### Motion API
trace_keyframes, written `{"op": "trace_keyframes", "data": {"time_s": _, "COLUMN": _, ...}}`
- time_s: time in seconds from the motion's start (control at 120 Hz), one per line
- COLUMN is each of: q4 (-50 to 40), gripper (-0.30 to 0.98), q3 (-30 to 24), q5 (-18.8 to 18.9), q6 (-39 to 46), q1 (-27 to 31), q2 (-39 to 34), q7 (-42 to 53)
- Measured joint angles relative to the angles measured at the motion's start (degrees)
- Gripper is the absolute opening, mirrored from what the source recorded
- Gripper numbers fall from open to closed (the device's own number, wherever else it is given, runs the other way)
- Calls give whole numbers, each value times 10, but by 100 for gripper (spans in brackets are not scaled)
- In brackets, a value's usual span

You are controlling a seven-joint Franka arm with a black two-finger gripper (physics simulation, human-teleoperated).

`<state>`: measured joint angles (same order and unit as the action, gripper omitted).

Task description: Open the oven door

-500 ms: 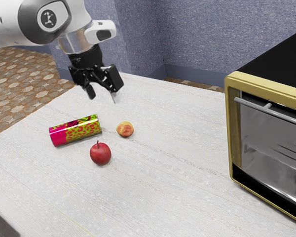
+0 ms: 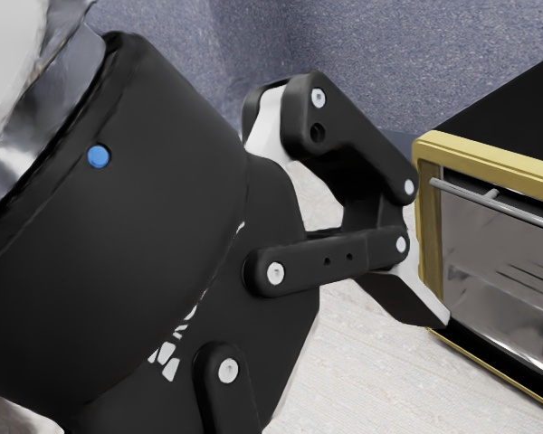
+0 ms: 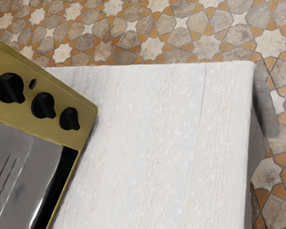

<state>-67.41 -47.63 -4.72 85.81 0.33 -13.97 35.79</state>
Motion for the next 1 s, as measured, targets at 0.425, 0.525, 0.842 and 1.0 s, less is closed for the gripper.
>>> {"op": "trace_keyframes", "data": {"time_s": 0.425, "q4": 16, "gripper": 68, "q3": -30, "q5": 96, "q6": 35, "q1": 28, "q2": 172, "q7": 271}}
{"op": "trace_keyframes", "data": {"time_s": 0.525, "q4": -26, "gripper": 68, "q3": -30, "q5": 105, "q6": 54, "q1": 4, "q2": 167, "q7": 307}}
{"op": "trace_keyframes", "data": {"time_s": 0.842, "q4": -40, "gripper": 68, "q3": -27, "q5": 119, "q6": 94, "q1": -6, "q2": 214, "q7": 387}}
{"op": "trace_keyframes", "data": {"time_s": 1.0, "q4": -41, "gripper": 68, "q3": -27, "q5": 127, "q6": 104, "q1": -5, "q2": 230, "q7": 414}}
